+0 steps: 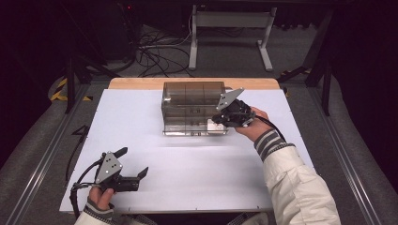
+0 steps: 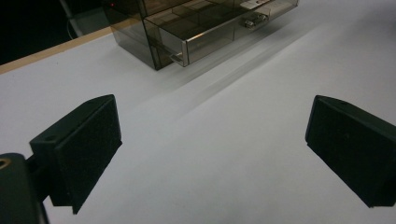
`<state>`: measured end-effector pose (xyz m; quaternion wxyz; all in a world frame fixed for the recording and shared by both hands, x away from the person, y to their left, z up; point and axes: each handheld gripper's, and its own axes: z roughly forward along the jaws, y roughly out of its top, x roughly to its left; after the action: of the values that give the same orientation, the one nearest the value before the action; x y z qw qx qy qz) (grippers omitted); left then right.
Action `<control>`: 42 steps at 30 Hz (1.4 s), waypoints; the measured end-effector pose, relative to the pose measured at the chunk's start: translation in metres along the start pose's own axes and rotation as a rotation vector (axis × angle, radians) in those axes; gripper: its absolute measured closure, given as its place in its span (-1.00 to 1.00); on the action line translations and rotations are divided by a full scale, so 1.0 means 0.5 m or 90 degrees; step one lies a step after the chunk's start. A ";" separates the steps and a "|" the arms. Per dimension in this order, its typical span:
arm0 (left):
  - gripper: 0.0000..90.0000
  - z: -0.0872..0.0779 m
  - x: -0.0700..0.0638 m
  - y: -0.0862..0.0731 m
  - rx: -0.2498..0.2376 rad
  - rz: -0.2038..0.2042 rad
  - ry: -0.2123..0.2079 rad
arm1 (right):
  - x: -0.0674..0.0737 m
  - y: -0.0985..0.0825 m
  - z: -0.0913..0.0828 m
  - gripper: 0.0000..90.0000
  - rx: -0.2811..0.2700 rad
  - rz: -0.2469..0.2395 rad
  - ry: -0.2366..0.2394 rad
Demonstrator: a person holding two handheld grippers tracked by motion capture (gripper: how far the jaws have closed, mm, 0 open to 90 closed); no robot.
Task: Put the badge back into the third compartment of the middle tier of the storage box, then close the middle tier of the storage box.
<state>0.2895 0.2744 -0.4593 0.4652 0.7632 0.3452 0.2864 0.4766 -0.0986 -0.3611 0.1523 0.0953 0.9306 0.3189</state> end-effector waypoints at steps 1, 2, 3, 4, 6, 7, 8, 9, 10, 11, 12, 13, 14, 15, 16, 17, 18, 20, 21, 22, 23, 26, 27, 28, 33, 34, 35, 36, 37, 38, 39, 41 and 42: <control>-0.90 0.000 0.000 0.000 0.000 0.001 -0.001 | 0.001 -0.001 -0.001 1.00 -0.004 0.006 0.004; -0.90 0.000 0.001 0.000 0.000 0.000 -0.001 | 0.003 -0.002 -0.002 1.00 -0.007 0.010 0.006; -0.90 0.000 0.001 0.000 0.000 -0.001 0.000 | 0.006 -0.002 -0.003 1.00 -0.012 0.016 0.007; -0.90 0.001 0.001 0.001 -0.001 0.001 -0.001 | 0.008 -0.003 -0.003 1.00 -0.015 0.018 0.007; -0.90 0.002 0.001 0.001 -0.001 0.002 -0.001 | 0.014 -0.004 -0.003 1.00 -0.019 0.020 0.009; -0.90 0.003 0.000 0.001 -0.001 0.002 -0.001 | 0.019 -0.004 -0.003 1.00 -0.022 0.021 0.011; -0.90 0.003 0.000 0.001 0.000 0.001 -0.003 | 0.021 -0.004 -0.003 1.00 -0.023 0.020 0.011; -0.90 0.003 -0.001 0.001 0.000 0.001 -0.003 | 0.026 -0.004 -0.003 1.00 -0.026 0.019 0.012; -0.90 0.003 0.000 0.001 -0.003 0.000 -0.001 | 0.028 -0.004 -0.003 1.00 -0.027 0.018 0.012; -0.90 0.003 0.000 0.002 -0.003 0.000 -0.001 | 0.032 -0.005 -0.002 1.00 -0.032 0.016 0.015; -0.90 0.003 -0.001 0.002 -0.002 -0.002 -0.002 | 0.035 -0.005 -0.002 1.00 -0.035 0.017 0.016; -0.90 0.004 -0.001 0.002 -0.002 -0.001 -0.002 | 0.039 -0.004 -0.002 1.00 -0.039 0.017 0.018; -0.90 0.004 -0.001 0.002 -0.001 0.000 -0.003 | 0.042 -0.004 -0.001 1.00 -0.041 0.021 0.019; -0.90 0.005 -0.001 0.002 -0.001 0.000 -0.004 | 0.044 -0.004 0.000 1.00 -0.043 0.023 0.022; -0.90 0.005 -0.002 0.003 -0.002 0.001 -0.003 | 0.047 -0.004 0.001 1.00 -0.044 0.027 0.024; -0.90 0.005 -0.002 0.003 -0.003 0.001 -0.003 | 0.050 -0.003 0.004 1.00 -0.044 0.029 0.024; -0.90 0.005 -0.002 0.003 -0.003 0.001 -0.004 | 0.051 -0.003 0.005 1.00 -0.043 0.030 0.023; -0.90 0.005 -0.002 0.003 -0.001 0.001 -0.004 | 0.056 -0.003 0.010 1.00 -0.041 0.036 0.023; -0.90 0.005 -0.002 0.003 -0.002 0.001 -0.004 | 0.058 -0.003 0.013 1.00 -0.039 0.036 0.021; -0.90 0.004 -0.002 0.003 -0.003 0.001 -0.003 | 0.059 -0.004 0.015 1.00 -0.038 0.040 0.021; -0.90 0.004 -0.001 0.003 -0.003 0.002 -0.003 | 0.061 -0.004 0.019 1.00 -0.033 0.045 0.022; -0.90 0.004 -0.002 0.003 -0.002 0.002 -0.003 | 0.064 -0.006 0.030 1.00 -0.024 0.052 0.023; -0.90 0.004 -0.002 0.003 -0.003 0.002 -0.003 | 0.067 -0.008 0.037 1.00 -0.020 0.057 0.026; -0.90 0.004 -0.002 0.003 -0.003 0.002 -0.003 | 0.067 -0.008 0.037 1.00 -0.020 0.057 0.026; -0.90 0.003 -0.002 0.003 -0.002 0.002 -0.002 | 0.073 -0.013 0.056 1.00 -0.011 0.070 0.034; -0.90 0.003 -0.002 0.003 -0.002 0.002 -0.002 | 0.074 -0.014 0.060 1.00 -0.008 0.070 0.034; -0.90 0.003 -0.002 0.003 -0.001 0.003 -0.002 | 0.075 -0.014 0.063 1.00 -0.005 0.071 0.034; -0.90 0.003 -0.002 0.003 -0.001 0.004 -0.003 | 0.075 -0.015 0.066 1.00 -0.004 0.071 0.034; -0.90 0.003 -0.002 0.003 -0.001 0.005 -0.004 | 0.074 -0.017 0.069 1.00 -0.002 0.074 0.033; -0.90 0.003 -0.002 0.003 -0.001 0.005 -0.004 | 0.074 -0.017 0.071 1.00 -0.001 0.077 0.032; -0.90 0.003 -0.002 0.003 -0.001 0.005 -0.004 | 0.074 -0.019 0.074 1.00 0.002 0.081 0.031; -0.90 0.003 -0.002 0.003 -0.001 0.005 -0.004 | 0.074 -0.022 0.081 1.00 0.002 0.083 0.027; -0.90 0.003 -0.002 0.003 -0.001 0.005 -0.004 | 0.075 -0.024 0.085 1.00 0.004 0.084 0.025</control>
<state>0.2903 0.2723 -0.4585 0.4656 0.7651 0.3403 0.2864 0.4550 -0.0736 -0.4088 0.1126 0.1503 0.9261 0.3273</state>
